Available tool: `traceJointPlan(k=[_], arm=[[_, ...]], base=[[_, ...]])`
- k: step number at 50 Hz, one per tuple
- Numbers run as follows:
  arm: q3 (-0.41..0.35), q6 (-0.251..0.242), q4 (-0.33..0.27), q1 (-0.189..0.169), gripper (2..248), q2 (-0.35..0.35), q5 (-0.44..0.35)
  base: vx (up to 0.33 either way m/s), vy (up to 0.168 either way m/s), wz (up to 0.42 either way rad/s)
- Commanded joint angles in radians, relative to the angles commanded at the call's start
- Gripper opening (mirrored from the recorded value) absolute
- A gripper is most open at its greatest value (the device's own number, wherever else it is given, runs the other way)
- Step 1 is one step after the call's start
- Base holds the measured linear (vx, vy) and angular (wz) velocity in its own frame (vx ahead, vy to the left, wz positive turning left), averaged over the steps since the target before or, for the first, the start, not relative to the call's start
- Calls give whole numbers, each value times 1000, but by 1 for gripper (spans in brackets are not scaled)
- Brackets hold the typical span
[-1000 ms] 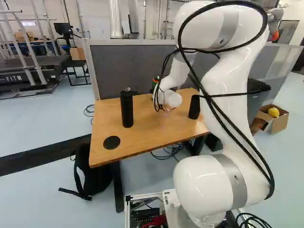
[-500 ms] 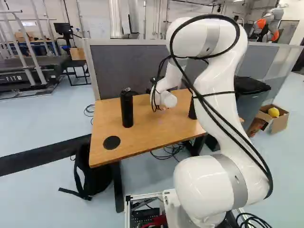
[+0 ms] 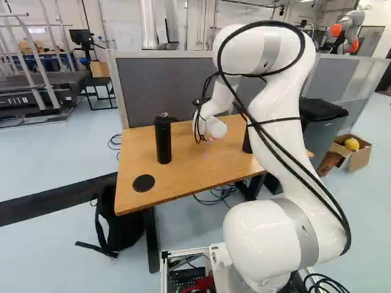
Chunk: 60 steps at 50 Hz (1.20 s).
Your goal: Pick up the green bottle from the table
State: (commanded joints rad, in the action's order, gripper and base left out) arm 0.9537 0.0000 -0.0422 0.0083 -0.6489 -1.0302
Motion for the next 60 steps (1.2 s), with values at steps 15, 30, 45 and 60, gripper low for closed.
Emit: traceJointPlan(k=[15,30,45,60], arm=[[-44,0,0,10,109,44,0],[-119,0,0,28,109,128,-16],[-207,0,0,44,109,225,-22],[-293,0,0,52,109,326,-22]], base=[[0,0,0],[0,0,0],[0,0,0],[0,0,0]])
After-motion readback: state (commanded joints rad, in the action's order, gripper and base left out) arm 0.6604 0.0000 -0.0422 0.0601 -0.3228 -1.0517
